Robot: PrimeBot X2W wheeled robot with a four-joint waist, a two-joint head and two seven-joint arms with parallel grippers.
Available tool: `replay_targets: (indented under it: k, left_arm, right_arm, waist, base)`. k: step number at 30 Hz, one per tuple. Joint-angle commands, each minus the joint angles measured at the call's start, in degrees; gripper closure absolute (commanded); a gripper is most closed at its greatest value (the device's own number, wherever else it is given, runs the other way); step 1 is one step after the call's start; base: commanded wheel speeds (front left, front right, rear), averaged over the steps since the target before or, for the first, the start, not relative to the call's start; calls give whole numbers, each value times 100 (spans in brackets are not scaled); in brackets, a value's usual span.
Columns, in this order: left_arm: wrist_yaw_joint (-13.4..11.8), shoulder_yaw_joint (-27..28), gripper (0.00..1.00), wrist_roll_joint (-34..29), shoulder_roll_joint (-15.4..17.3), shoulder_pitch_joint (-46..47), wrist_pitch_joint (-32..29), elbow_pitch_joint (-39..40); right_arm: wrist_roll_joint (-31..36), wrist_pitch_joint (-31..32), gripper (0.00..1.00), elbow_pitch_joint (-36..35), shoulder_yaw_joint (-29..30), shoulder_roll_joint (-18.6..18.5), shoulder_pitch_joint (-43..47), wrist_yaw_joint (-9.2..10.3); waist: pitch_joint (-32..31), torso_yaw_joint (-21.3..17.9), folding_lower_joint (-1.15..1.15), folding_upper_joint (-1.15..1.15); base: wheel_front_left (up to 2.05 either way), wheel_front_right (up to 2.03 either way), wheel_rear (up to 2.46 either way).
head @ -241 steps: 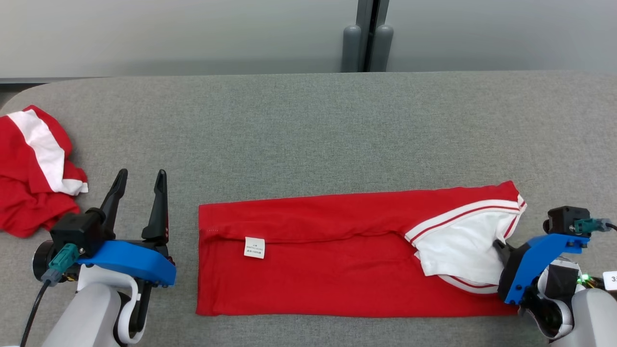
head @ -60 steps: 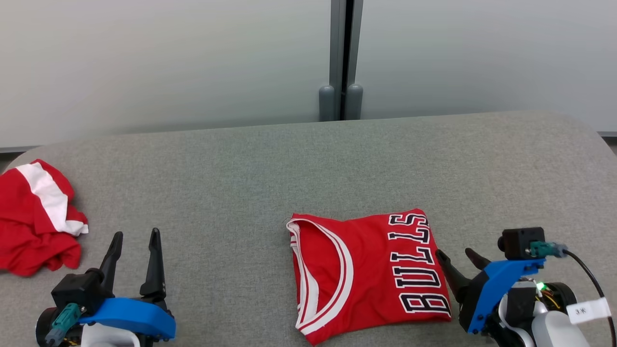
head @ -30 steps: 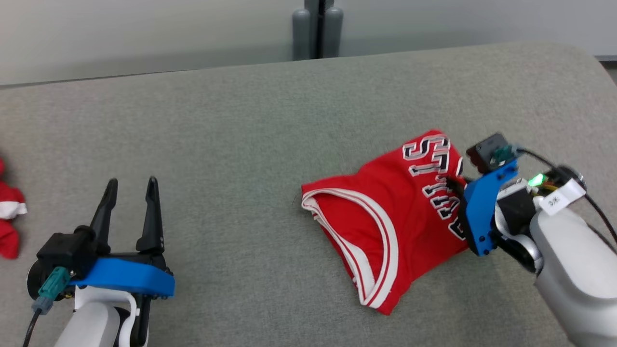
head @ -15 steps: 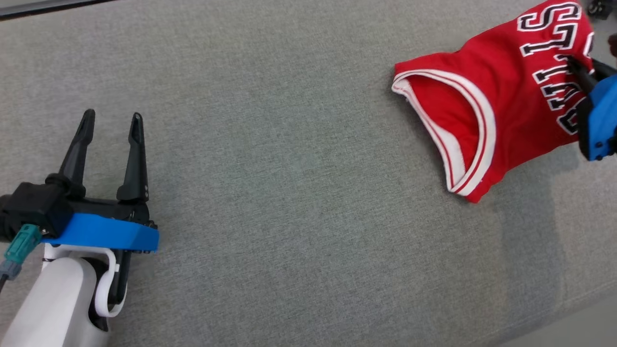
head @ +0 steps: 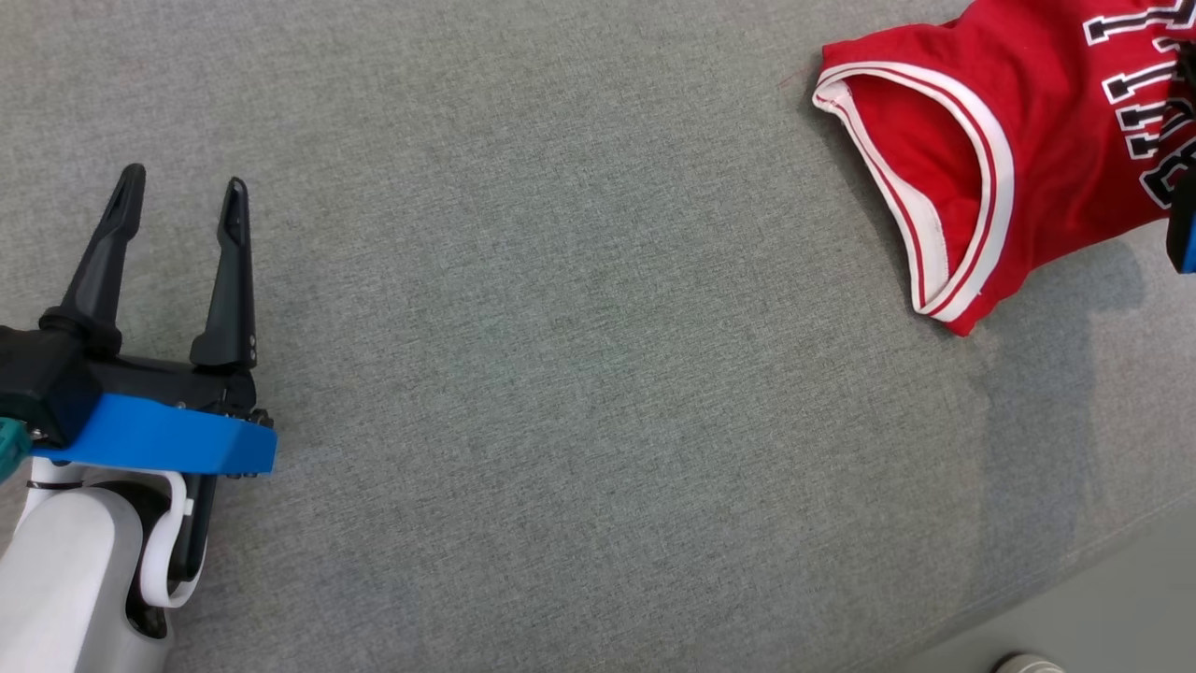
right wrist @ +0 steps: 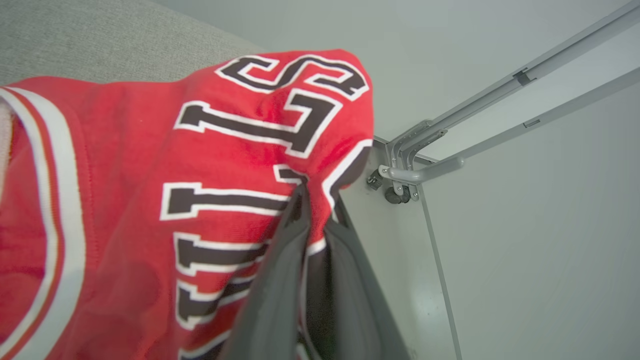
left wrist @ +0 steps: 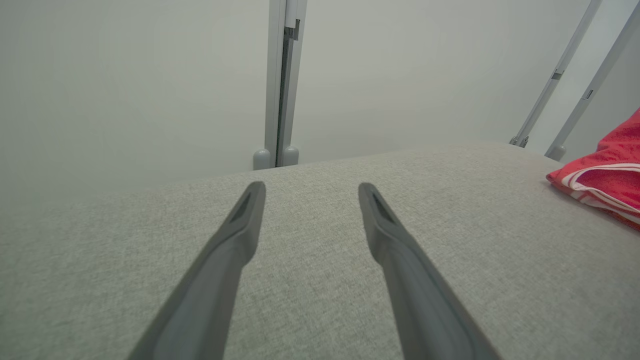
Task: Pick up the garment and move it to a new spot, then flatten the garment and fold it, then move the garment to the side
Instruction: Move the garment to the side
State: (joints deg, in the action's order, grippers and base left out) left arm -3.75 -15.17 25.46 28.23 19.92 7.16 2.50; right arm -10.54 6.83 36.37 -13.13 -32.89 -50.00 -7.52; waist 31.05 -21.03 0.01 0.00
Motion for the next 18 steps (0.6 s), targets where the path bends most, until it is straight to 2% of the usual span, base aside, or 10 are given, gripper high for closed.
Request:
replay_targets:
  k: [1, 4, 5, 6, 13, 18]
  left_arm:
    - [-19, 9, 0, -35, 25, -64, -21, 39]
    - [-14, 4, 0, 11, 29, -82, -27, 55]
    - [-16, 2, 0, 26, 27, -97, -26, 53]
    - [-11, -7, 0, 42, 18, -100, -17, 35]
    - [-12, -70, 0, 171, -169, -258, 185, -226]
    - [-8, -144, 0, 289, -436, -488, 446, -619]
  right_arm:
    - [57, -14, 100, 93, 87, 57, -10, 5]
    - [171, -97, 100, 177, 278, 153, 81, 4]
    - [217, -100, 46, 206, 330, 171, 126, 5]
    - [252, -105, 0, 250, 417, 180, 145, 5]
    - [510, -141, 0, 314, 802, 303, 413, 4]
    - [523, -521, 0, -34, 891, 449, 885, 4]
  waist:
    - [-17, 11, -1, 0]
    - [-74, 48, -1, 0]
    - [-97, 66, -1, 0]
    - [-131, 93, -1, 0]
    - [-583, 318, -1, 0]
    - [-1215, 593, -1, 0]
  base:
    - [0, 0, 0]
    - [0, 0, 0]
    - [0, 0, 0]
    - [0, 0, 0]
    - [0, 0, 0]
    - [0, 0, 0]
